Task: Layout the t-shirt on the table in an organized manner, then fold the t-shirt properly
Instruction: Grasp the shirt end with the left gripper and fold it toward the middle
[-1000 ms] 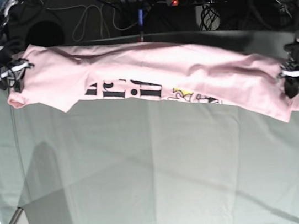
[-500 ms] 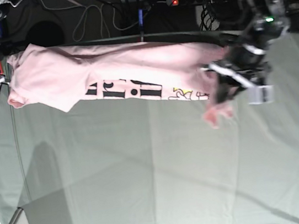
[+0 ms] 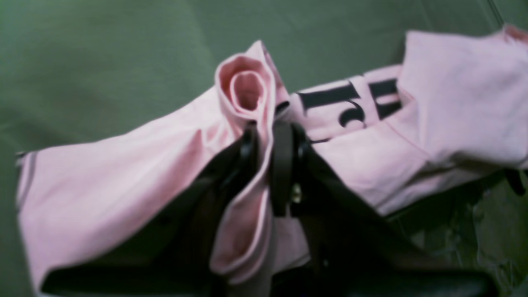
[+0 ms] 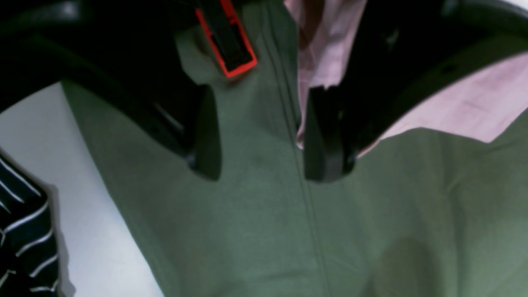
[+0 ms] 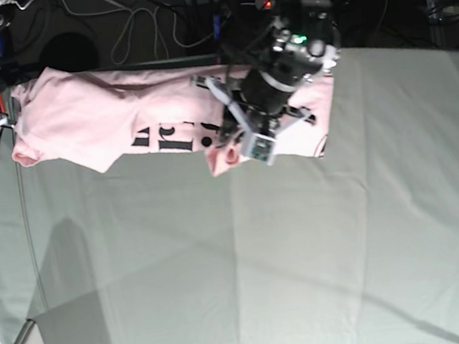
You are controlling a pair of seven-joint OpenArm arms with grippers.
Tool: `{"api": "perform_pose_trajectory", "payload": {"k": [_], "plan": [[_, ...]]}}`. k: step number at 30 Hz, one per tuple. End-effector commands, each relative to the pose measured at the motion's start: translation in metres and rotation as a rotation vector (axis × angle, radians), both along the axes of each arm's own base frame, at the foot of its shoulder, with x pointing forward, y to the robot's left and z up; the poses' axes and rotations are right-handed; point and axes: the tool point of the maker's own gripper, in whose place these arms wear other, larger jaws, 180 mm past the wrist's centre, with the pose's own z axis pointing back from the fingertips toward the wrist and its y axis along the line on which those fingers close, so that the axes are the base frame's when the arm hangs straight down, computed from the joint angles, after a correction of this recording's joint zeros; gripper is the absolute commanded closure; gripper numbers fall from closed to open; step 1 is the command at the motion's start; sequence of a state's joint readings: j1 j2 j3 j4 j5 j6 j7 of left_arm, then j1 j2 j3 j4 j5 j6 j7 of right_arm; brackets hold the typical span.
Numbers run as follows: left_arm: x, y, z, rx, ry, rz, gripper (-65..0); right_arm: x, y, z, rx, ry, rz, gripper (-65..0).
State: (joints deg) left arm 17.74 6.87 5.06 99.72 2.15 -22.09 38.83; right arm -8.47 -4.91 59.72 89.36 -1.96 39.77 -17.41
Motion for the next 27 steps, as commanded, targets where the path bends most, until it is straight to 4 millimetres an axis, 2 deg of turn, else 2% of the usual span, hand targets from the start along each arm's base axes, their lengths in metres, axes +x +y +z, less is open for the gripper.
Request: {"api": "perform_pose_trajectory", "payload": {"k": [1, 5, 10, 12, 17, 19, 21, 23, 26, 27], "plan": [[0.004, -0.008, 0.008, -0.029, -0.028, -0.005, 0.0, 0.006, -0.006, 0.015, -0.031, -0.047, 0.005, -32.2], [0.0, -0.01, -0.003, -0.027, 0.004, -0.011, 0.0, 0.005, -0.006, 0.014, -0.031, -0.046, 0.006, -32.2], [0.005, -0.01, 0.001, -0.022, -0.005, -0.014, -0.3, 0.005, -0.006, 0.014, -0.031, -0.046, 0.006, -32.2], [0.005, -0.01, 0.003, -0.025, -0.011, -0.012, -4.3, 0.005, -0.006, 0.014, -0.031, -0.046, 0.006, -32.2], [0.007, -0.019, 0.009, -0.055, -0.018, -0.004, -21.6, 0.005, -0.006, 0.014, -0.031, -0.046, 0.006, -32.2], [0.006, -0.027, 0.011, -0.063, -0.024, -0.026, -22.7, 0.005, -0.006, 0.014, -0.031, -0.046, 0.006, -32.2], [0.003, -0.038, 0.016, -0.075, -0.035, -0.058, -22.7, 0.005, -0.006, 0.014, -0.031, -0.046, 0.006, -32.2], [0.004, -0.044, 0.031, -0.088, -0.072, -0.07, -22.6, 0.005, -0.006, 0.014, -0.031, -0.044, 0.006, -32.2], [0.013, -0.034, 0.054, -0.084, -0.145, -0.049, -22.4, 0.004, -0.007, 0.014, -0.033, -0.044, 0.004, -32.2], [0.016, -0.023, 0.057, -0.063, -0.161, -0.037, -21.8, 0.004, -0.007, 0.014, -0.033, -0.044, 0.004, -32.2]]}}
